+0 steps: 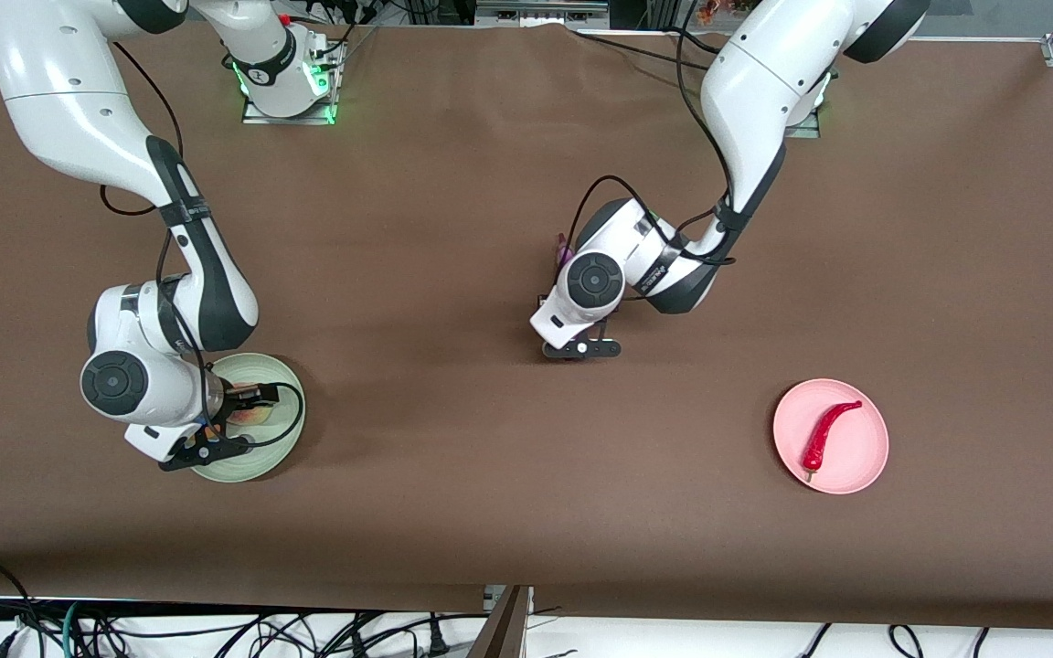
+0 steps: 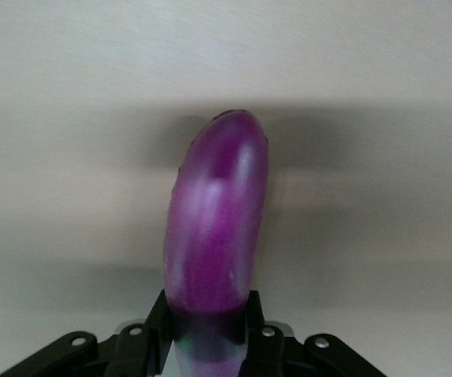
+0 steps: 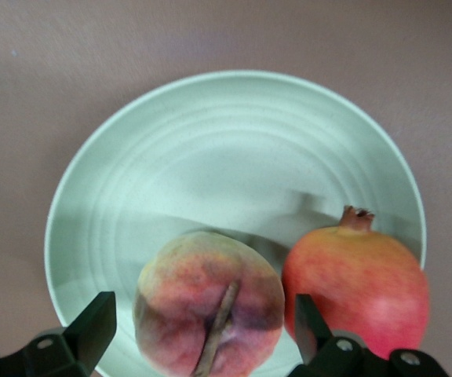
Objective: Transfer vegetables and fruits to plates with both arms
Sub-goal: 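Carry the eggplant to the pink plate while the right gripper withdraws, then lower the eggplant onto the pink plate and open the left gripper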
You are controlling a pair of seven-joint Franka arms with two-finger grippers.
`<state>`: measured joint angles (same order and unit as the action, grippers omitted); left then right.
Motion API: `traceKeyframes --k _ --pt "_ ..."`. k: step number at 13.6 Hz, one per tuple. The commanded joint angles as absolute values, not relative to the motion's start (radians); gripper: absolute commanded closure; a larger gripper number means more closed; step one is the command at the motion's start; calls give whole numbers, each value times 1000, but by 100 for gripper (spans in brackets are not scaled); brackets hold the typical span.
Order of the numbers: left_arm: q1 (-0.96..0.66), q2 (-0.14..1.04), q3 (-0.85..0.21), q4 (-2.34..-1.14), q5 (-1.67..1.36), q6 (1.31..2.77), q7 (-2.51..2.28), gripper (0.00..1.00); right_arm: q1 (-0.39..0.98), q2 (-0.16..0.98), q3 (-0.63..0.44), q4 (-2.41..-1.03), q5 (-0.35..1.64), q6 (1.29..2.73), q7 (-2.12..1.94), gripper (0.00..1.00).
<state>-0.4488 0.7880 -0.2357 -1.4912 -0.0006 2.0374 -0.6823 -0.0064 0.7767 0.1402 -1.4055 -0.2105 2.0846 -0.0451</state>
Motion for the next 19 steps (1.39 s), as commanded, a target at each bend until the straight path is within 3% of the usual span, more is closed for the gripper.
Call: traceKeyframes --k 1,6,10,13,18,19 --pt "-413 687 -198 -1494 18 1900 -669 89 -11 736 152 -1373 -209 2053 -58 0" --pt "-283 634 -172 -1401 158 1697 -453 89 -6 622 153 -1283 -209 1858 -60 0" --pt "-126 635 -172 -1367 273 1684 -128 88 -14 485 147 -1273 -139 1754 -63 0" --pt "-36 667 -173 -1348 386 1722 21 87 -34 361 144 -1314 -69 1619 -63 0" --pt "51 748 -170 -1351 400 1937 123 82 -58 120 143 -1549 -69 1557 -60 0" --pt "60 758 -166 -1353 408 1975 138 75 -57 79 147 -1609 -68 1557 -55 0"
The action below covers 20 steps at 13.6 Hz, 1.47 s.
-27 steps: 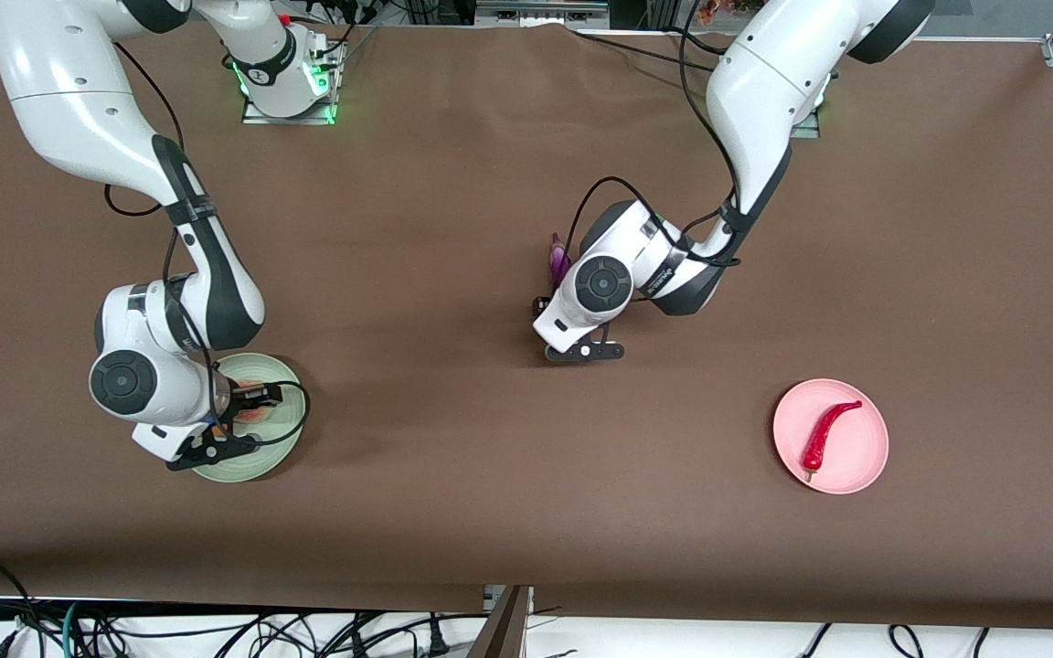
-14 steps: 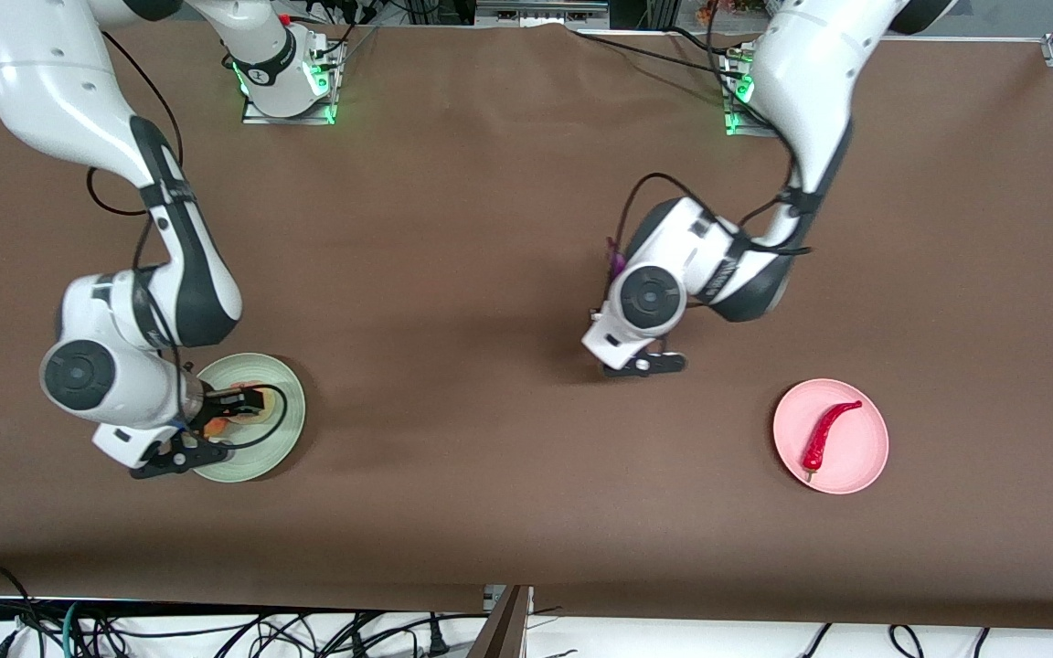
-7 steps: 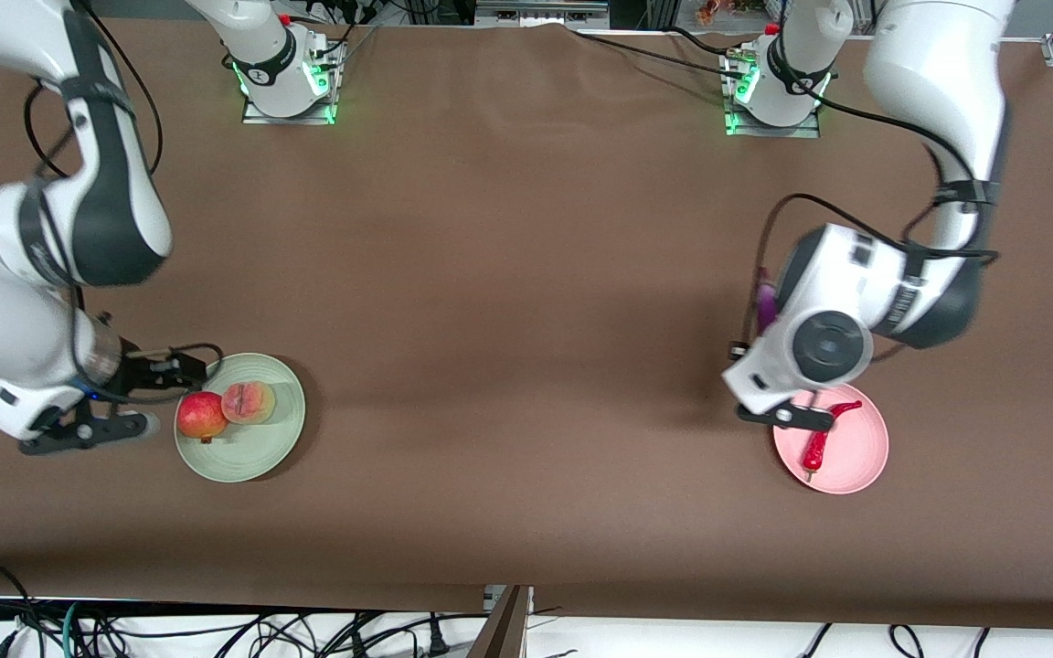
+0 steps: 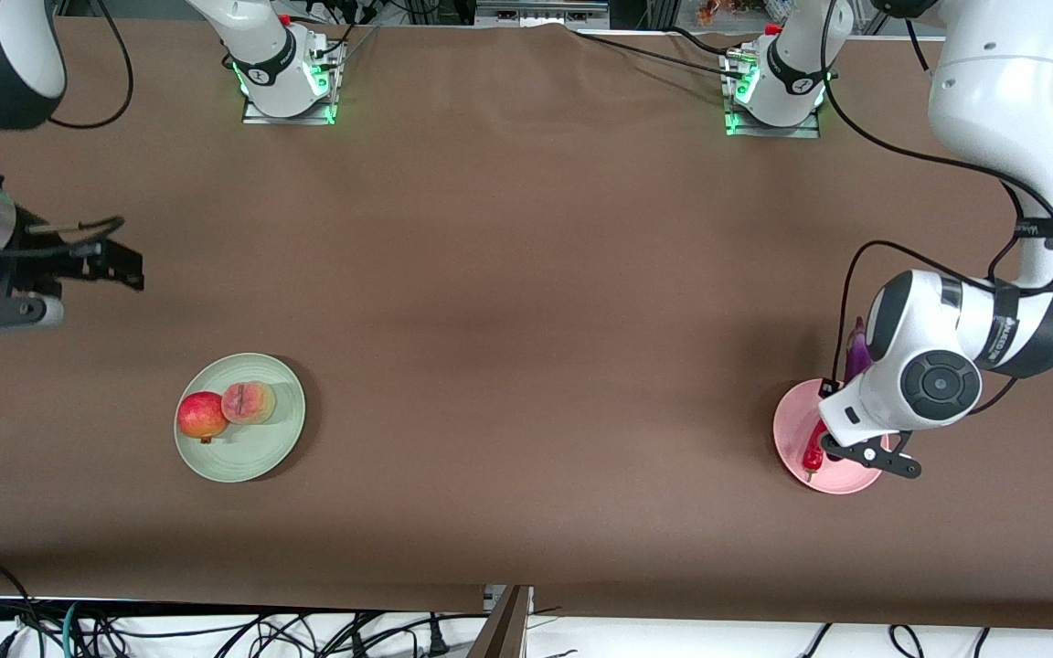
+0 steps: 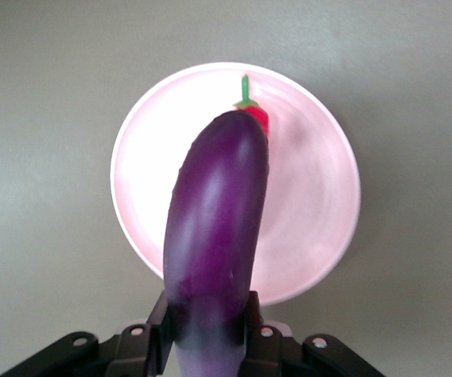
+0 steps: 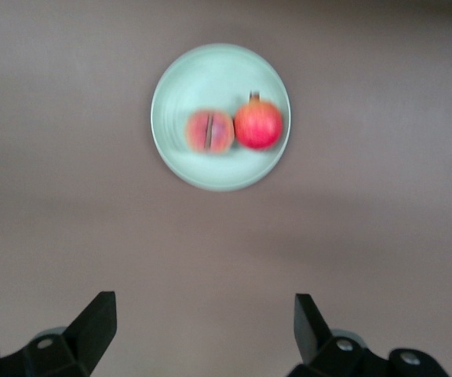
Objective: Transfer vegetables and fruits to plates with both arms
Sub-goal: 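Lower the eggplant onto the pink plate and open the left gripper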
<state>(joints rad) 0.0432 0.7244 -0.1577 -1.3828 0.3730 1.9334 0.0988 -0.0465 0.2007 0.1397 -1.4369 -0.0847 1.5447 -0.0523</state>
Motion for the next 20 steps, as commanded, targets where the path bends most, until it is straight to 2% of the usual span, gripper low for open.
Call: traceKeyframes --k 1,3,4,5,6,11,13,16,20 --pt "61 770 -163 -1354 437 2005 150 74 -55 55 152 -1635 -69 1563 -55 0" --pt "61 798 -163 -1355 453 2045 150 74 -57 48 149 -1629 -66 1566 -74 0" --pt "61 805 -163 -1355 453 2048 146 69 -57 28 143 -1629 -64 1569 -72 0" --pt "61 811 -163 -1358 449 2049 144 42 -57 11 141 -1623 -66 1569 -72 0" --pt "60 813 -163 -1358 449 2049 138 0 -57 6 140 -1621 -66 1569 -72 0" --pt "67 778 -164 -1351 439 2031 140 0 -60 6 127 -1624 -54 1556 -64 0" --pt "66 727 -173 -1351 439 1953 138 0 -60 5 100 -1628 -15 1545 -63 0" --pt "61 619 -175 -1353 430 1847 135 0 -60 17 98 -1620 -18 1534 -64 0" --pt "97 404 -176 -1415 126 1726 132 0 -58 48 97 -1577 -25 1532 -74 0"
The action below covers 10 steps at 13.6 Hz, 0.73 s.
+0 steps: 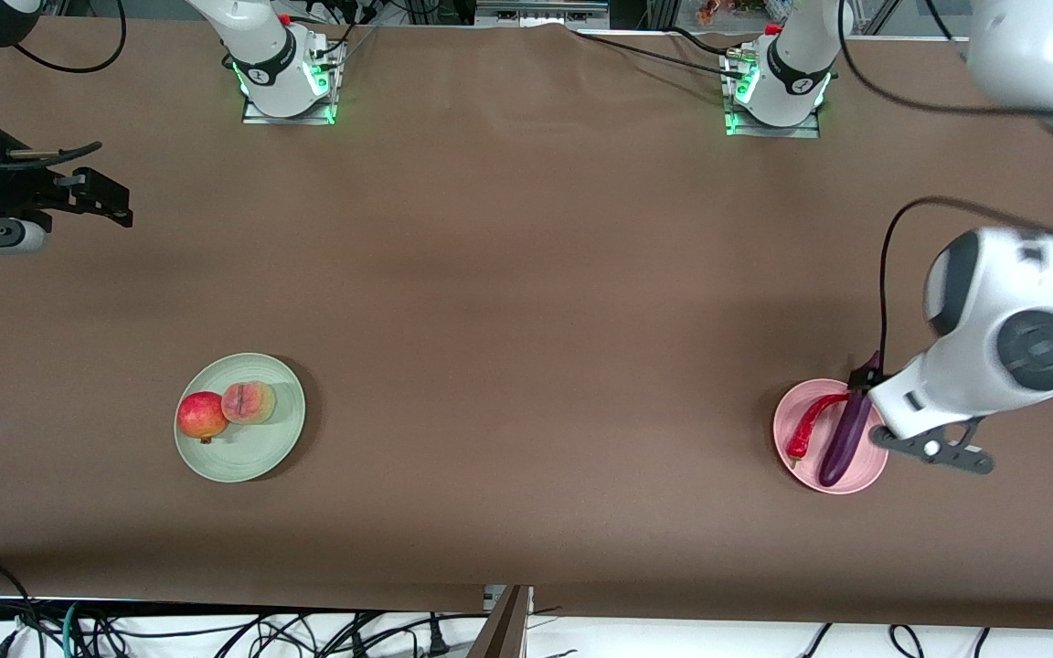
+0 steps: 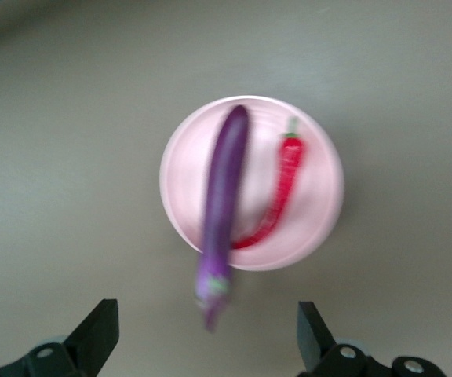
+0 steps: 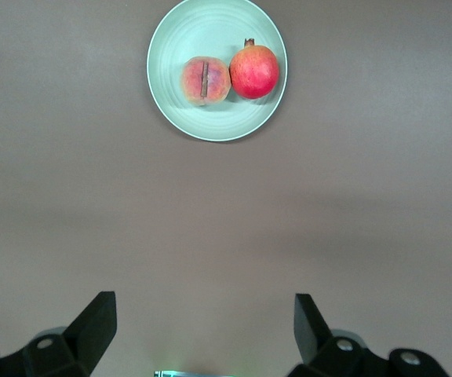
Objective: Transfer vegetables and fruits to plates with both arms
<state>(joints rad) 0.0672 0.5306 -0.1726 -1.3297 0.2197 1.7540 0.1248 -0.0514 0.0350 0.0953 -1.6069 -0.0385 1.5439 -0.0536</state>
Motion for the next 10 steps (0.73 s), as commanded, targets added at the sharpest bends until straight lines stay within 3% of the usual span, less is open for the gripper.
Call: traceKeyframes --k 1,3,5,8,10 --pt "97 328 -178 -1475 117 1726 130 0 -57 48 98 -1574 -25 1532 -72 0" --pt "97 153 -178 -1641 54 1730 126 0 -55 49 100 -1572 -25 1534 -71 0" --pt "97 28 -178 -1716 17 1688 89 0 -54 51 100 -1572 -26 1532 -71 0" --pt "92 3 -202 -1642 15 1519 55 0 -57 55 100 -1572 -25 1532 -72 0" --pt "86 9 -212 -1615 18 1502 35 0 -57 55 98 -1572 -25 1532 -72 0"
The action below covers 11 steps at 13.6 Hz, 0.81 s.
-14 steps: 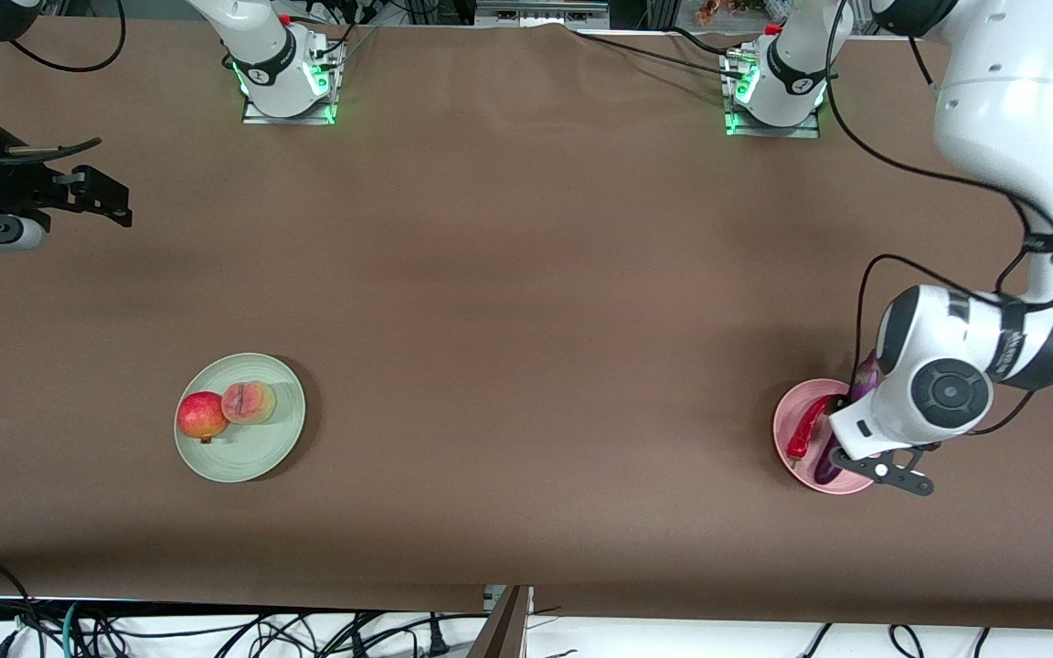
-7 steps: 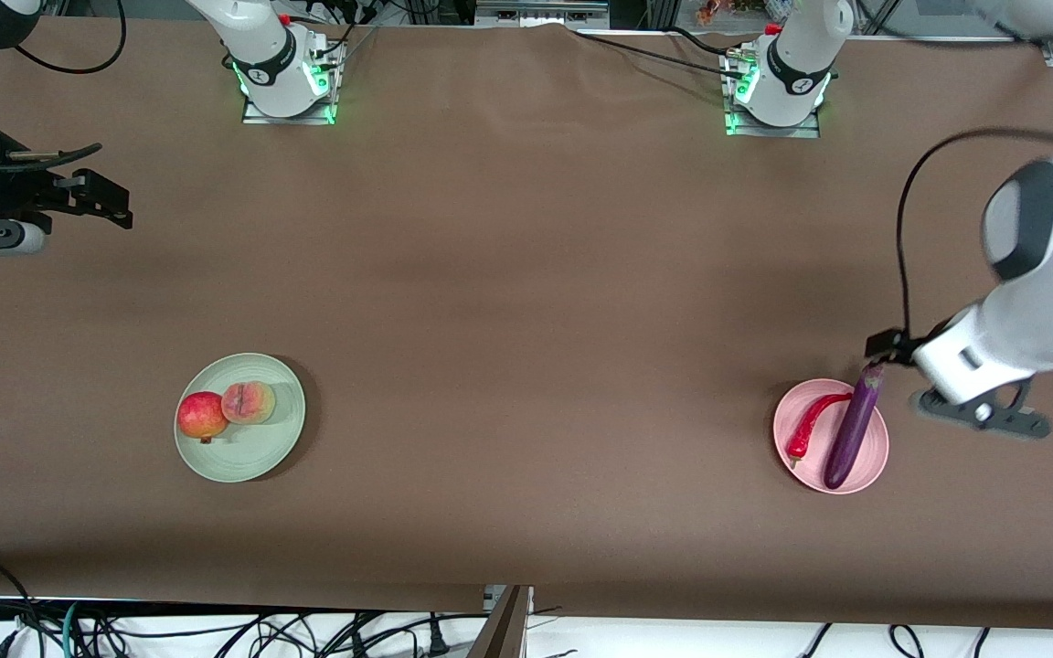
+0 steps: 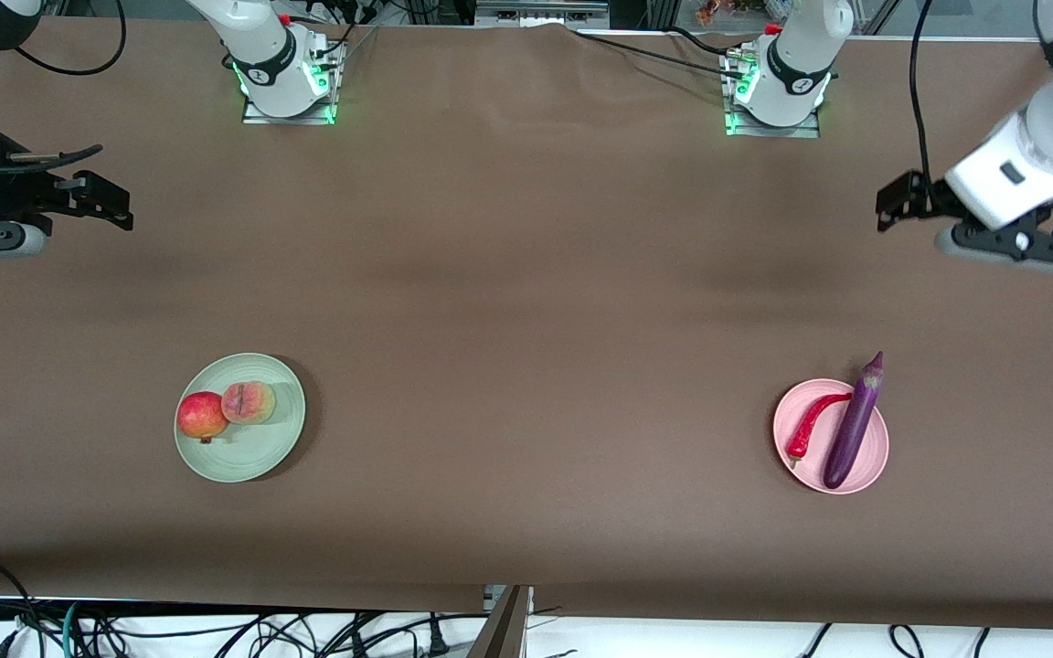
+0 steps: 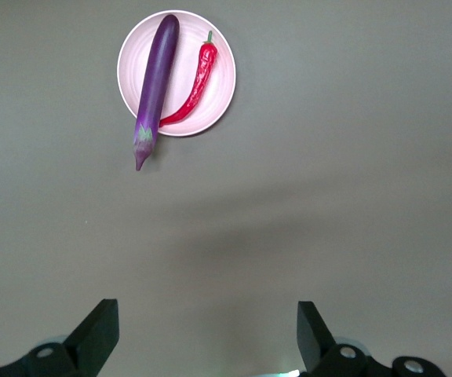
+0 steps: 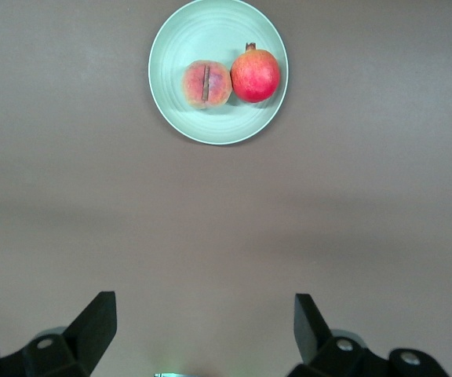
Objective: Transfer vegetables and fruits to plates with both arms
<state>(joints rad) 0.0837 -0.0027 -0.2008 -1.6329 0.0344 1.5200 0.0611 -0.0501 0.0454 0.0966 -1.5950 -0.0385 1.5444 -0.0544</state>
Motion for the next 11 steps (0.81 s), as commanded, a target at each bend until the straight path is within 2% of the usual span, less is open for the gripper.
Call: traceKeyframes --k 1,5,11 --pt "87 11 -212 -1614 20 1509 31 0 -58 55 98 -1572 -26 1532 -72 0" --pt "84 51 -212 -1534 29 1506 31 0 -60 57 97 -1572 -26 1534 -72 0" --pt "97 60 -206 -1534 3 1525 37 0 -60 57 97 -1572 -26 1534 -72 0"
